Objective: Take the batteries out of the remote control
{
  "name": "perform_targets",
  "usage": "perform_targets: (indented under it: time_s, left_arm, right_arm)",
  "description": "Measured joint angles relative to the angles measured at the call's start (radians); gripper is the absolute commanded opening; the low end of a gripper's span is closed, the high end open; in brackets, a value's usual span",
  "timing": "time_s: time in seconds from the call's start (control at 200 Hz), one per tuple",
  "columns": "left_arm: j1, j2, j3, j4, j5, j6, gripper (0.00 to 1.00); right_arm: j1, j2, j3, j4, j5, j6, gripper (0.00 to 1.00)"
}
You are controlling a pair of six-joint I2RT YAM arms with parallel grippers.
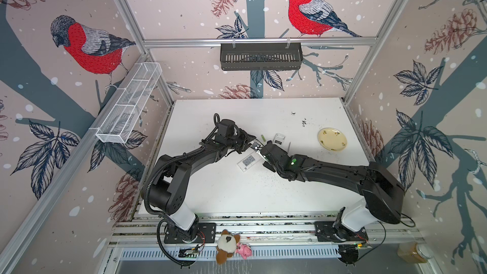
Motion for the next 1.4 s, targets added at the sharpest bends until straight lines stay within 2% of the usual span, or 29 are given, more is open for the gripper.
perform_targets:
  time_s: [0.18,0.285,0.44,0.54,0.69,1.046,1.206,1.401]
  left_arm:
    - [0.0,-0.03,-0.051,-0.034,0.012,0.008,0.0]
    - [-0.001,-0.043,-0.07,-0.06,0.011,0.02,0.0]
    - [-0.002,-0.049,-0.095,-0.071,0.013,0.086,0.0]
    - [0.0,-0.062,-0.114,-0.053,0.0,0.121,0.0]
    - [0.0,-0.064,-0.137,-0.016,-0.003,0.143,0.0]
    - [0.0,-0.077,-0.177,0.057,-0.024,0.218,0.0]
    - [0.0,-0.099,-0.191,0.093,-0.032,0.274,0.0]
    - [0.0,-0.113,-0.184,0.108,-0.042,0.336,0.0]
  right_arm:
    - [0.025,-0.029,-0.05,0.005,-0.067,0.045,0.13]
    - [0.03,-0.035,-0.073,0.016,-0.11,0.081,0.2]
    - [0.028,-0.061,-0.114,0.039,-0.208,0.193,0.38]
    - [0.02,-0.099,-0.145,0.047,-0.27,0.261,0.43]
    - [-0.046,-0.15,-0.177,0.038,-0.381,0.335,0.48]
    - [-0.246,-0.242,-0.185,0.002,-0.648,0.391,0.58]
    - [-0.362,-0.188,-0.145,0.007,-0.811,0.479,0.59]
    - [-0.347,-0.079,-0.082,-0.008,-0.963,0.491,0.56]
